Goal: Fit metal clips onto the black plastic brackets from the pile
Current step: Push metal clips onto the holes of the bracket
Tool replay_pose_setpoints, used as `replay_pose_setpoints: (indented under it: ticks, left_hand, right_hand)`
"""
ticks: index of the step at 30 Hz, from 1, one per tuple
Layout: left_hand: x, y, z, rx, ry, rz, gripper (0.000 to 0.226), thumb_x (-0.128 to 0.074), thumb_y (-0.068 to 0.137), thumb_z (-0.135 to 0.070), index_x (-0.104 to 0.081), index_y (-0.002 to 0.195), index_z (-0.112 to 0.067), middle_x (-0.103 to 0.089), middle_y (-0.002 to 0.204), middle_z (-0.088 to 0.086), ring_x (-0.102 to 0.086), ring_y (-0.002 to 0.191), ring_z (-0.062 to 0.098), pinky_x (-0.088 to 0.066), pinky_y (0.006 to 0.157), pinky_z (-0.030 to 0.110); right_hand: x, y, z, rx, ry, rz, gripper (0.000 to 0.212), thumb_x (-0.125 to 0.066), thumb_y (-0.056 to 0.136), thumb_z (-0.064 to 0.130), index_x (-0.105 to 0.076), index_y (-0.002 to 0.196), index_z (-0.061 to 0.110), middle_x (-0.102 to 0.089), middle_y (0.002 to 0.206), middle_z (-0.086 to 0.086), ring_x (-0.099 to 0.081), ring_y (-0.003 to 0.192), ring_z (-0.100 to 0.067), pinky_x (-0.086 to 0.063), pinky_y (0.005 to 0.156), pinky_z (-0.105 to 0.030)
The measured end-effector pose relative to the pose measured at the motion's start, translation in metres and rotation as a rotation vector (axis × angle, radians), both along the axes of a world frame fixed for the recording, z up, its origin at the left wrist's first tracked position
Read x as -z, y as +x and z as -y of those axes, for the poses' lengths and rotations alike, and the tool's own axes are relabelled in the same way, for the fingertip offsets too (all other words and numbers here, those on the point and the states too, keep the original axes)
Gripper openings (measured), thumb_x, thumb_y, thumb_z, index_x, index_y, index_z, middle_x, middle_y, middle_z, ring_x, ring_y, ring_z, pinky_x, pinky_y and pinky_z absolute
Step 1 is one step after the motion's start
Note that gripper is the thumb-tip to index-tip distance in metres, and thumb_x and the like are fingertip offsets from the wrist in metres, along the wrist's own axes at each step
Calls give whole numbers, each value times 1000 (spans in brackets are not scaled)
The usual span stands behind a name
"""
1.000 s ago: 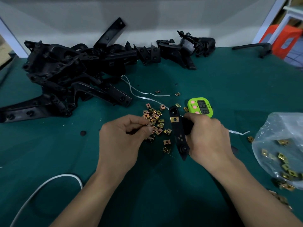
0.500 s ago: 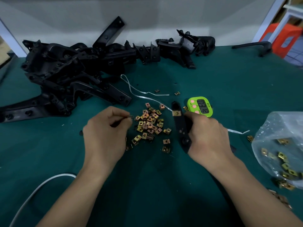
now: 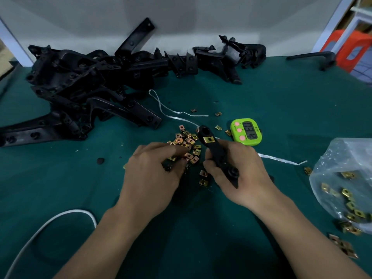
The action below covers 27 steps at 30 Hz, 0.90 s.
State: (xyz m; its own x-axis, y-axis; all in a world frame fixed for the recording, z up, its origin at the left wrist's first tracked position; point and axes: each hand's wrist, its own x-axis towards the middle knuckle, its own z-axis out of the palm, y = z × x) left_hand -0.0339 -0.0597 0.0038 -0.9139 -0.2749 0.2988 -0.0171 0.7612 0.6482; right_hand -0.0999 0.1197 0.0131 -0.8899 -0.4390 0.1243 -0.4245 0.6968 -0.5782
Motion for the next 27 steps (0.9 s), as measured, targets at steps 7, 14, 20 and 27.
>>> replay_pose_setpoints:
  ticks: [7, 14, 20, 27]
  left_hand:
    - [2, 5, -18, 129, 82, -55, 39, -93, 67, -26, -80, 101, -38, -69, 101, -24, -56, 98, -15, -22, 85, -10]
    - [2, 4, -20, 109, 203, -109, 25, -87, 78, -14, -81, 94, -32, -70, 89, -26, -65, 87, -9, -38, 77, -2]
    - [1, 2, -23, 88, 541, -74, 31, -82, 79, 0, -79, 84, -30, -76, 80, -19, -71, 78, -4, -49, 70, 6]
    - [-3, 1, -23, 42, 545, -111, 40, -87, 71, 0, -78, 78, -39, -75, 79, -21, -70, 78, -4, -47, 70, 4]
  right_hand:
    - [-13, 5, 2, 109, -235, 290, 13, -64, 91, 24, -65, 78, 23, -59, 65, 9, -49, 48, -2, -35, 42, -9]
    - [-19, 5, -1, 96, -278, 333, 14, -62, 91, 26, -61, 77, 24, -55, 63, 7, -43, 48, -4, -33, 42, -13]
    - [-19, 4, -4, -22, -322, 297, 9, -68, 91, 25, -65, 84, 29, -67, 77, 7, -60, 74, -9, -46, 63, -19]
    - [-18, 10, 0, -76, -372, 151, 20, -69, 86, 10, -65, 80, 29, -62, 66, 10, -56, 58, -5, -40, 50, -11]
